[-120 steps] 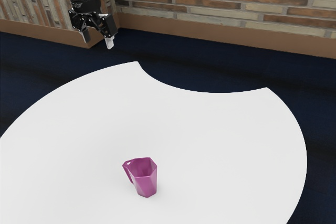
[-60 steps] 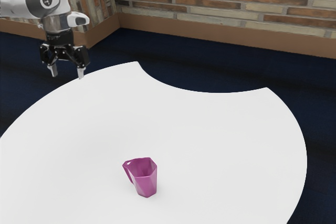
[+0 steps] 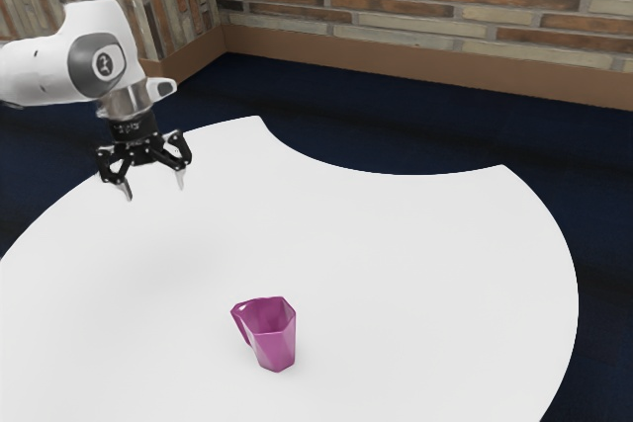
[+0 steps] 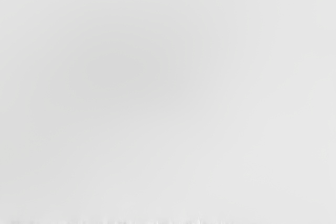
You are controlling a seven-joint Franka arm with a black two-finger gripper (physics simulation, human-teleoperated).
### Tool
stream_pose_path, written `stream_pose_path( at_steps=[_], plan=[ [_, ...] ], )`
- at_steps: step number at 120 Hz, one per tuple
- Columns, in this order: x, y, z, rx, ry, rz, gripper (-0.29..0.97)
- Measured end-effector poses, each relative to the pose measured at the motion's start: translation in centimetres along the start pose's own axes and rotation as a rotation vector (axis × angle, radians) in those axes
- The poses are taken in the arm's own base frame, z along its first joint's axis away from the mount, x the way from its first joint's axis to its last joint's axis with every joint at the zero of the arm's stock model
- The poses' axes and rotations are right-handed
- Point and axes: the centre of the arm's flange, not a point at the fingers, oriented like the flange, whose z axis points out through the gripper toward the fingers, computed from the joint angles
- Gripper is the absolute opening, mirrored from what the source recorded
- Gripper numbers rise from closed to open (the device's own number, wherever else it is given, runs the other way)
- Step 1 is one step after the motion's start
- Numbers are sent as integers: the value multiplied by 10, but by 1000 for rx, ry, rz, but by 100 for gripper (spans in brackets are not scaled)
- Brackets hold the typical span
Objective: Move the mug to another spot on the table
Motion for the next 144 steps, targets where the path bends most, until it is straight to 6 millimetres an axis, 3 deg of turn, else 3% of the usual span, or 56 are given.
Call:
stream_pose_path(
  at_steps=[53,90,117,144],
  plan=[
    [-17,-1,83,-58,-209,-494,68],
    [-48,39,162,-106,-200,-669,68],
    [-46,39,188,-174,-121,-816,67],
    [-71,50,202,-208,-102,-905,66]
  ],
)
